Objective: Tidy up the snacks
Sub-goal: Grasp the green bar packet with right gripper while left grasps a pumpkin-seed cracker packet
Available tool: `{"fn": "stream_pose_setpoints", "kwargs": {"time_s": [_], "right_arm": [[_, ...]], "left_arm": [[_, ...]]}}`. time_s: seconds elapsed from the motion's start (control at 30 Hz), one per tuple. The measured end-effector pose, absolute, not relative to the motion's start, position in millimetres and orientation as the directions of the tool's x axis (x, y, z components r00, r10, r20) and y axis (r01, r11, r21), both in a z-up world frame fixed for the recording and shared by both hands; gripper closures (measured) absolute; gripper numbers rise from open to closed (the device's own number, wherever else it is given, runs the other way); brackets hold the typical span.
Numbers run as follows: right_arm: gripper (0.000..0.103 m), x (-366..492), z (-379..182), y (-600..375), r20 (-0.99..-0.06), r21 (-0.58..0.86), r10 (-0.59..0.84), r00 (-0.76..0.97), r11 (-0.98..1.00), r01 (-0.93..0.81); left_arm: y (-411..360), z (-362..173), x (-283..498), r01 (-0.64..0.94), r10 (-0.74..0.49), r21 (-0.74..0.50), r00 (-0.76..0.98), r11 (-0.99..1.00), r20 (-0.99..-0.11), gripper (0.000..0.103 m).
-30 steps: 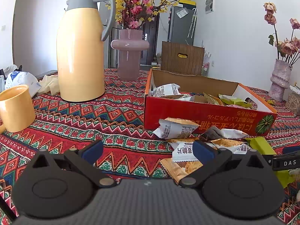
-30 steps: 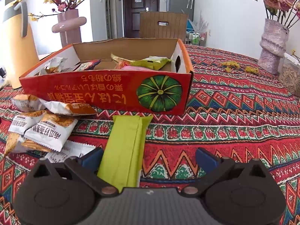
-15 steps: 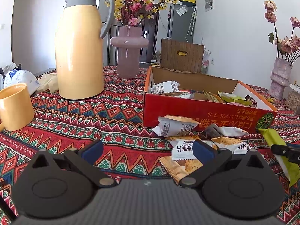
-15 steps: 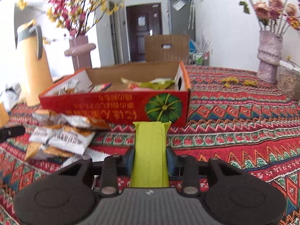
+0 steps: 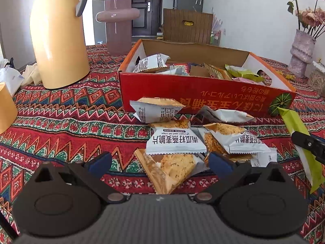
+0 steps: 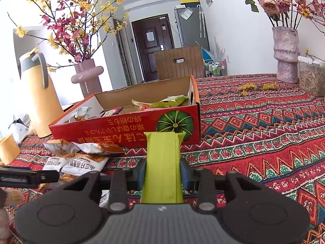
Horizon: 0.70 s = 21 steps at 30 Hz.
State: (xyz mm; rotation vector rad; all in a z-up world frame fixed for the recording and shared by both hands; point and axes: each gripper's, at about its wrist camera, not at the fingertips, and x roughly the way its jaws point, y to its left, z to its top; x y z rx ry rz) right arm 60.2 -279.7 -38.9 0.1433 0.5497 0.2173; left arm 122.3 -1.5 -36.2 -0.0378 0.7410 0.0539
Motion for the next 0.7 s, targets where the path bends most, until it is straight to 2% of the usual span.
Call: {"fn": "stream_pose_setpoints", "kwargs": {"time_s": [0.23,0.4,0.47,0.5,0.7], "right_arm": [[0.069,57.6,-38.5,-280.8,-0.486,0.212,0.271,0.831,0.959,-0.189],[0.069,56.0,-37.7,-280.9,-0.478,0.218,0.281,0.832,0.956,-0.197],[0.069,55.6,-37.6,-280.9,-0.476,0.219,0.283,0.833,0.955,-0.199],[0.069,55.5,-37.5,-280.7,-0.476,0.219,0.283,0.833,0.955,-0.200],[0.069,54.5,-37.2,-280.1,-0.474,0.214,0.279,0.835,0.957,-0.198]], "left_arm": [[0.0,-40.5,139.4,-0.171,0.101,-0.024,0.687,0.985,-0.719,0.002],[0.3,-42.7,132.8,-0.155,0.093,-0.021,0.690,0.988,-0.718,0.020],[-0.2,-41.6,126.7,-0.133,0.081,-0.019,0.701,0.991,-0.709,0.035],[-0.5,-40.8,123.7,-0.120,0.071,-0.020,0.706,0.993,-0.705,0.039],[3.4,-39.3,108.9,-0.085,0.043,-0.028,0.730,0.996,-0.682,0.049]]}}
